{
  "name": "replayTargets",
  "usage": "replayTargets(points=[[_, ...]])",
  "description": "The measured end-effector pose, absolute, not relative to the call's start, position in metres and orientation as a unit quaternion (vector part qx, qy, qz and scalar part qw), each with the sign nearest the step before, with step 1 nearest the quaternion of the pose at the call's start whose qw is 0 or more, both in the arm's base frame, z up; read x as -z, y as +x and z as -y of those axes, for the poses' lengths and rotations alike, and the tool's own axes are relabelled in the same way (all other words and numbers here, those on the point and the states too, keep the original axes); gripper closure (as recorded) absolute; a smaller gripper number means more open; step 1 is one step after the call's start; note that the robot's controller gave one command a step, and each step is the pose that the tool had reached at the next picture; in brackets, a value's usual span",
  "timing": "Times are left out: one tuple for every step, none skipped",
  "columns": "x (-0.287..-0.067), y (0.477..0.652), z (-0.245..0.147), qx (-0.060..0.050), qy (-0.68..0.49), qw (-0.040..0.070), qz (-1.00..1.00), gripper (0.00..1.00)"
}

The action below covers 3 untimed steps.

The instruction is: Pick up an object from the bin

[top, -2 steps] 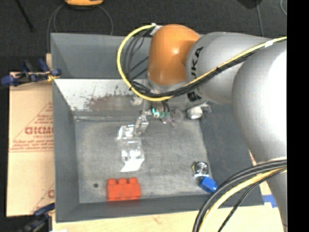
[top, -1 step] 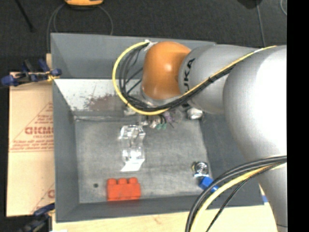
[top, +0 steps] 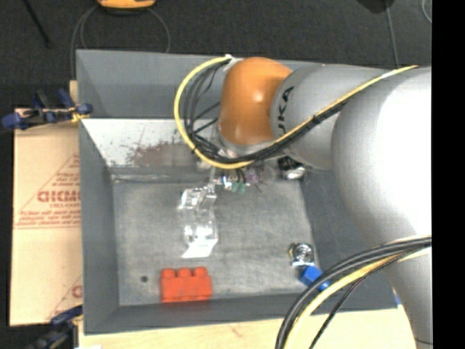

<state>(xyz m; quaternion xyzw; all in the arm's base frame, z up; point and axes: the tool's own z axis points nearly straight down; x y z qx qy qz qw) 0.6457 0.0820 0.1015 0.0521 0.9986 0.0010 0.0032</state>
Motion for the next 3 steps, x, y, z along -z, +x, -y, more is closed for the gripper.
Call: replayTargets(points=[[-0.101,0.641,-0.082,0.0,0.128,0.001,-0.992,0.0],[-0.084,0.638,-0.082,0.0,0.286,0.001,-0.958,0.0],[-0.085,0.639,-0.092,0.001,0.269,0.008,-0.963,0.0]])
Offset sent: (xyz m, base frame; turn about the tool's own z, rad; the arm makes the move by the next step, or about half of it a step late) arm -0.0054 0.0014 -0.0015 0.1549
